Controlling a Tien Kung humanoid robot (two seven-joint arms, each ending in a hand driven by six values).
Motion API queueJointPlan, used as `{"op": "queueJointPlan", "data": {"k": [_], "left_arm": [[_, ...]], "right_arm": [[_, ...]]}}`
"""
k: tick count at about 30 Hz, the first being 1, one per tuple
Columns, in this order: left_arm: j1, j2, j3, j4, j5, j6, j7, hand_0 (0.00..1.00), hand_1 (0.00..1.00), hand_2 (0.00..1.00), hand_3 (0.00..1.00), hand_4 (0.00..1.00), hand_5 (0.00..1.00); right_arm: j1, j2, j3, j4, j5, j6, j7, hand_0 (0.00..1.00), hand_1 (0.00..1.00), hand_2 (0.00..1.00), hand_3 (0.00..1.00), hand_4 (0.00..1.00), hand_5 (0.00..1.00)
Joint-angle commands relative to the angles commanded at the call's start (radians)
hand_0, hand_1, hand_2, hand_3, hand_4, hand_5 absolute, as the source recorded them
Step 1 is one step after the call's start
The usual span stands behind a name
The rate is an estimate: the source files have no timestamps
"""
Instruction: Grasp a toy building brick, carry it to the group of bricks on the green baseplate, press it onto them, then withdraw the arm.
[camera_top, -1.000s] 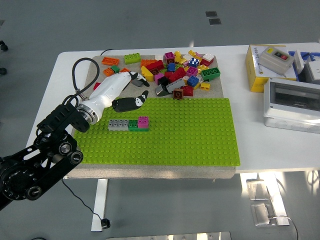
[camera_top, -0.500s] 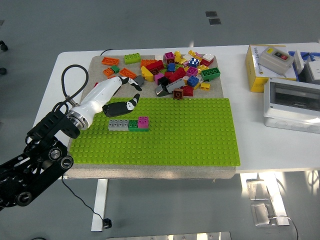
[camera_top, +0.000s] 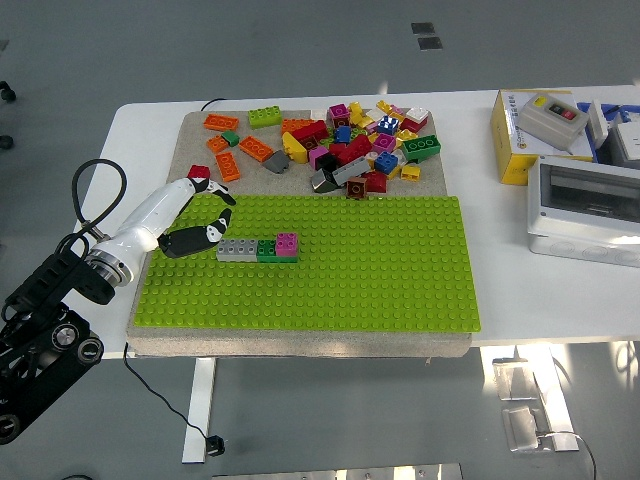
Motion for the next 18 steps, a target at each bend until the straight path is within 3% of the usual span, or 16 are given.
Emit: {"op": "queueJointPlan", "data": {"k": [8,18], "left_arm": [[0.036,0.003,-0.032,-0.012,0.018,0.000,-0.001,0.920,0.834,0.781,0.591,0.446,0.315],[0.101,-0.025,-0.140,-0.039,0.066,-0.003,0.003,0.920,0.834,0.781,0.589,0.441,0.315]], "right_arm": [[-0.010,0.003,0.021,0.000,-0.042,-0.013,-0.002,0.655,0.576,0.590,0.775,0.444,0.998],[-0.006,-0.004,-0.005,0.000,-0.031,-0.047,0.012,0.656,0.579,0.630,0.777,0.437,0.998]]}}
